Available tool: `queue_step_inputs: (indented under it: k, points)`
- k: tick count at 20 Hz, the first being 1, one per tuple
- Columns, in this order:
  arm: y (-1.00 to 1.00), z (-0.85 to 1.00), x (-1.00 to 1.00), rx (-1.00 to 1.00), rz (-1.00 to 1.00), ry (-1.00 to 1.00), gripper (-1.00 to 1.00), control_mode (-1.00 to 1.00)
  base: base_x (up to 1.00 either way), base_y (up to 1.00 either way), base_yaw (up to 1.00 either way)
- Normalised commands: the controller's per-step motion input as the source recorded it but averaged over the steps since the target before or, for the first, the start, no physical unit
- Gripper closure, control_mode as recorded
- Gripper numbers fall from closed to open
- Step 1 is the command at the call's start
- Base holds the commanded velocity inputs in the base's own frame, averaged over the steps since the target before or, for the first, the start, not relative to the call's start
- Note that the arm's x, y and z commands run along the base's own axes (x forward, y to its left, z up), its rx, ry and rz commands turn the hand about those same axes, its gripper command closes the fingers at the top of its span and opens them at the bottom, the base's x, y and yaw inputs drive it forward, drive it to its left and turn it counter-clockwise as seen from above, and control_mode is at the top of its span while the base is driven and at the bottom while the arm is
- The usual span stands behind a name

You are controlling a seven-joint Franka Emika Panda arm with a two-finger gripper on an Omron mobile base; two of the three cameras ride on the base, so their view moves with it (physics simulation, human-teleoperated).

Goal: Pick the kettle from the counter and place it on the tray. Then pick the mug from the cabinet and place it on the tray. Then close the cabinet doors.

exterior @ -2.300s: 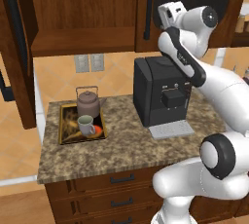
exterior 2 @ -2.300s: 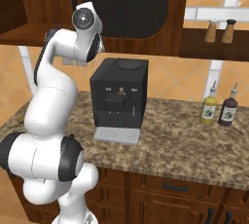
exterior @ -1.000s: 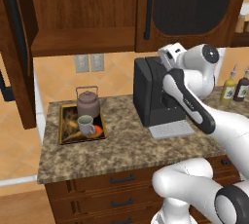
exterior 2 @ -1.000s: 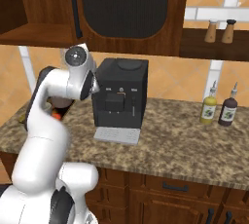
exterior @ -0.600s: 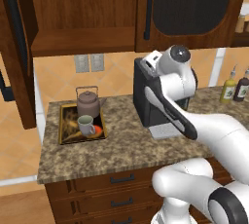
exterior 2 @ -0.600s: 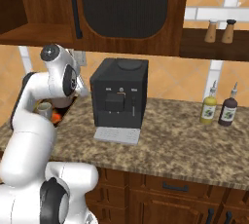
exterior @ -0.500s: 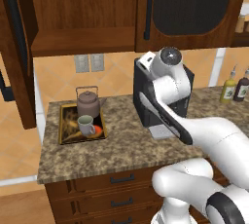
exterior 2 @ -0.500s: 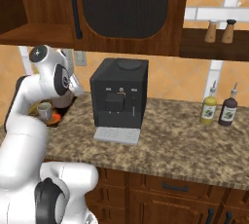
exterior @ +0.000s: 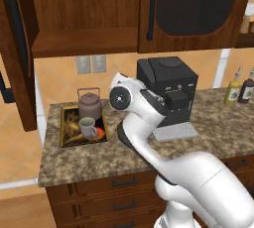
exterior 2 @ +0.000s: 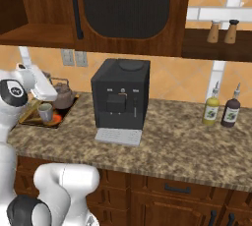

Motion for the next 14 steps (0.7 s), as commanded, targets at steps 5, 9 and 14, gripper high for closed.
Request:
queue_step_inputs:
  k: [5,9,14]
  points:
    - [0.60,0.11,-0.59,-0.37,-0.10,-0.28,-1.00,-1.00,0.00,0.00,0.00]
    - [0.75,0.14,-0.40,-0.39,-0.14,-0.14,-1.00,-1.00,0.00,0.00,0.00]
    - [0.79,0.17,-0.30,-0.38,-0.14,-0.09,-1.00,-1.00,0.00,0.00,0.00]
